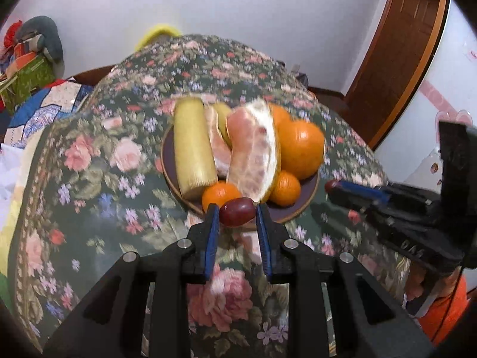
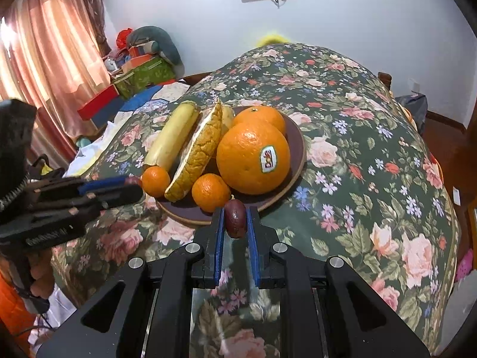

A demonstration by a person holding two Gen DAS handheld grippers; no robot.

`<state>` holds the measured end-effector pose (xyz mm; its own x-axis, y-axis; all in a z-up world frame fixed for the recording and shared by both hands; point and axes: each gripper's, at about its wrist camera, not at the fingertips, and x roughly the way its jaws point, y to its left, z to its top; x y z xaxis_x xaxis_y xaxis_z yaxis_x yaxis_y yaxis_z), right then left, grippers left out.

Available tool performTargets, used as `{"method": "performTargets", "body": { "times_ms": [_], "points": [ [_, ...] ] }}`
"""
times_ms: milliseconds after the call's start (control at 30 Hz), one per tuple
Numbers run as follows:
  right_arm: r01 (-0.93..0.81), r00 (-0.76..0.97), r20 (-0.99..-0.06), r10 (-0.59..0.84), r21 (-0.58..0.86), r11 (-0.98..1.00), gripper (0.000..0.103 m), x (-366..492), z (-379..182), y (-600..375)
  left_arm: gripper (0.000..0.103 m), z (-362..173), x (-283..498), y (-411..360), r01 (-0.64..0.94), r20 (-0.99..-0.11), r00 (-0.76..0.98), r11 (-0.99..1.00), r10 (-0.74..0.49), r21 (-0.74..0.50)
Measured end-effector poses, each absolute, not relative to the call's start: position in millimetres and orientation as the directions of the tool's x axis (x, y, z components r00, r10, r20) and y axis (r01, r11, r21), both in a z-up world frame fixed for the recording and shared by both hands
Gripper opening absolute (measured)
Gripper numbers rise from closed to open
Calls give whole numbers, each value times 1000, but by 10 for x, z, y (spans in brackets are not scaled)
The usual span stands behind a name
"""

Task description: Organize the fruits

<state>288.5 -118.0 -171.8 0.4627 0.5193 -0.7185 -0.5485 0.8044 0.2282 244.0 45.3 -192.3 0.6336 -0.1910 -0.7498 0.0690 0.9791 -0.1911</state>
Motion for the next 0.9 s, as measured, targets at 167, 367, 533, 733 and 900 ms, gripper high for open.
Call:
{"method": "performTargets", "body": {
  "times_ms": [167,367,533,733,900],
  "points": [
    [-554,455,-726,516,223,802,14,2979,-1773,-1108,25,-1842,2589,478,64,-738,650,980,-184,-187],
    [-568,453,-737,501,194,800,14,3007,-1823,-1036,25,-1875,2743,456,69,-737,654,984,-171,-167],
    [-568,448,-744,496,192,800,14,3045,-1871,-1033,25,-1929,2851,424,74,-744,648,986,-162,-150],
    [-564,438,-747,500,205,800,18,3071,-1871,-1046,40,-1948,2867,396,99,-748,638,983,-182,-155],
    [-554,455,-735,502,208,806,29,3050,-1802,-1097,41,-1862,2800,424,84,-736,654,983,-177,-162]
  ]
}}
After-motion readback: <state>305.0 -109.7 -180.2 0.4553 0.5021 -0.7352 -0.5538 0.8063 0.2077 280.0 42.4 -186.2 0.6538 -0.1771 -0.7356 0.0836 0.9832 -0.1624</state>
